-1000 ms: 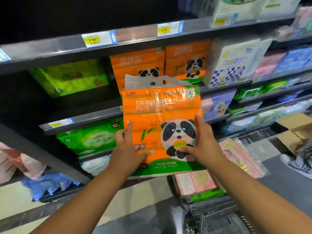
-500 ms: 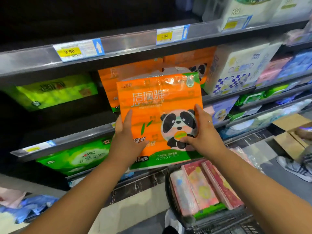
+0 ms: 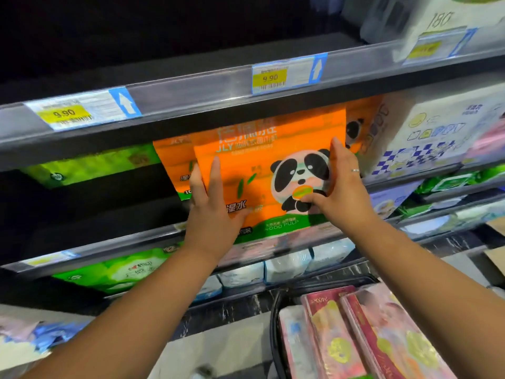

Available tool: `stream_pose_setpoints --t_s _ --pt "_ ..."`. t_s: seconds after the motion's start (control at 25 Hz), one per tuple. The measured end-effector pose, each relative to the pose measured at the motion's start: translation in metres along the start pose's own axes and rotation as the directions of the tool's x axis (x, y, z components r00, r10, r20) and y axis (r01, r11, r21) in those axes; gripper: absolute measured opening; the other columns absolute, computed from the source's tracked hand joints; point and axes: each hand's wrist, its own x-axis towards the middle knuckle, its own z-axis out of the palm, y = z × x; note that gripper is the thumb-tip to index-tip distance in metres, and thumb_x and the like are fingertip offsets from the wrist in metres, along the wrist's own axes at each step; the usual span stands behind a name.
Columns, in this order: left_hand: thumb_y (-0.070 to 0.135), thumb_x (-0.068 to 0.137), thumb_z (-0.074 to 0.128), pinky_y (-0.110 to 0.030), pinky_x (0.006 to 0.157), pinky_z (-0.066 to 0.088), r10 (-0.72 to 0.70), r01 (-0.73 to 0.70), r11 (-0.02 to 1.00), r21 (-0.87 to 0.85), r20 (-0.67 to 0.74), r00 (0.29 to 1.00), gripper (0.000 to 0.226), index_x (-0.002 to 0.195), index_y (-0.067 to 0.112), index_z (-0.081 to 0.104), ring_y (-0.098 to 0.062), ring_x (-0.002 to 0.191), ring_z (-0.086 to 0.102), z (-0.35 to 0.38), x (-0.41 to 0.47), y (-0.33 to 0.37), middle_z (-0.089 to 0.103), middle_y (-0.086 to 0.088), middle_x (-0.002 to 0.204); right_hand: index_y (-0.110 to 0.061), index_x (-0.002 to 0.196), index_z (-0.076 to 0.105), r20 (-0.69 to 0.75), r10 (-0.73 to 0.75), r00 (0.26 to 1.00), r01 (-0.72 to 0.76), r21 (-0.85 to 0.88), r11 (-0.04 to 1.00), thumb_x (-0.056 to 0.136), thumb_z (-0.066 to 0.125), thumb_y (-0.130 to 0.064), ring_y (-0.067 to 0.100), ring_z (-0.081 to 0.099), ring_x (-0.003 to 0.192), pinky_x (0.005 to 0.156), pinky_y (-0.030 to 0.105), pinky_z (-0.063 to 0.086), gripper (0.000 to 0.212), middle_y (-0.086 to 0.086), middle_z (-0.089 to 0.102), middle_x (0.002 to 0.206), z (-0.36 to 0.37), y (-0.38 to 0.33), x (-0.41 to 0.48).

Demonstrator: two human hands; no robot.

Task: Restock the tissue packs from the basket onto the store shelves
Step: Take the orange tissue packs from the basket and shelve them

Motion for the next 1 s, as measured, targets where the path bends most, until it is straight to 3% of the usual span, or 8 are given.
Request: stream_pose_setpoints --t_s 0.12,0.24,0.48,0.6,0.68,0.76,0.84,1.0 --pt "0.031 0.078 0.079 -0.052 0.102 0.043 -0.015 0.016 1.0 0.026 -0.054 0.998 0.103 0.142 0.045 -0.001 -0.039 0.141 0.023 0.001 0.012 -0.004 0.0 -0.007 0.155 -0.021 0.154 0.006 -0.04 0.005 0.999 -0.003 0.046 0.999 0.069 0.087 -0.022 -0.002 0.02 0.133 0.102 0.02 0.028 0.117 0.002 0.017 0.157 0.016 0.003 0.009" --pt "0.029 0.081 0.076 -0.05 0.099 0.045 -0.021 0.027 0.997 0.075 -0.072 0.997 0.098 0.14 0.045 0.001 -0.038 0.14 0.023 0.004 0.016 -0.007 0.004 -0.012 0.155 -0.023 0.155 0.005 -0.07 0.07 0.995 -0.062 0.098 0.993 0.068 0.088 -0.023 -0.017 0.017 0.121 0.1 0.021 0.031 0.12 -0.003 0.017 0.159 0.025 0.004 0.014" --pt "0.023 0.08 0.078 -0.038 0.099 0.04 -0.077 0.079 0.997 0.014 -0.119 0.99 0.099 0.145 0.039 0.005 -0.027 0.14 0.024 0.009 0.021 -0.009 0.003 -0.015 0.157 -0.029 0.154 -0.001 -0.097 0.087 0.991 -0.075 0.127 0.989 0.064 0.09 -0.024 0.018 0.038 0.134 0.1 0.031 0.042 0.128 0.0 0.024 0.158 0.033 0.013 0.026" --pt "0.02 0.073 0.083 -0.027 0.099 0.036 -0.194 0.149 0.958 -0.246 -0.169 0.966 0.11 0.144 0.037 0.0 -0.011 0.13 0.031 0.017 0.018 -0.015 0.018 -0.012 0.153 -0.023 0.149 0.024 -0.076 0.211 0.975 -0.181 0.285 0.941 0.053 0.093 -0.042 0.023 0.043 0.133 0.108 0.04 0.041 0.12 0.004 0.04 0.147 0.043 0.037 0.031" --pt "0.024 0.073 0.083 -0.029 0.097 0.041 -0.364 0.285 0.858 -0.427 -0.115 0.924 0.113 0.149 0.029 0.0 -0.014 0.123 0.047 0.022 0.013 -0.018 0.037 -0.001 0.143 -0.022 0.132 0.049 0.035 0.316 0.948 -0.314 0.253 0.915 0.051 0.084 -0.066 0.021 0.054 0.121 0.101 0.041 0.047 0.098 0.002 0.057 0.13 0.046 0.052 0.029" --pt "0.033 0.079 0.076 -0.027 0.094 0.038 -0.469 0.427 0.797 -0.427 0.009 0.883 0.095 0.15 0.025 0.012 -0.022 0.12 0.053 0.029 0.014 -0.019 0.05 0.0 0.135 -0.025 0.123 0.058 0.164 0.324 0.932 -0.356 0.244 0.902 0.055 0.078 -0.07 0.016 0.063 0.108 0.093 0.042 0.053 0.084 -0.007 0.068 0.115 0.047 0.058 0.028" --pt "0.04 0.085 0.068 -0.026 0.092 0.034 -0.506 0.514 0.774 -0.369 0.127 0.853 0.082 0.149 0.023 0.019 -0.025 0.121 0.051 0.034 0.016 -0.019 0.053 -0.002 0.135 -0.026 0.124 0.057 0.221 0.285 0.933 -0.344 0.306 0.888 0.054 0.083 -0.064 0.014 0.066 0.104 0.091 0.046 0.054 0.084 -0.008 0.07 0.112 0.045 0.063 0.03" --pt "0.022 0.077 0.08 -0.032 0.099 0.04 -0.415 0.455 0.789 -0.413 0.189 0.89 0.083 0.141 0.022 0.026 -0.014 0.109 0.053 0.032 0.009 -0.023 0.057 0.01 0.115 -0.02 0.128 0.056 0.291 0.177 0.94 -0.284 0.382 0.88 0.056 0.09 -0.036 0.016 0.066 0.107 0.092 0.048 0.054 0.081 -0.002 0.07 0.116 0.039 0.072 0.022"
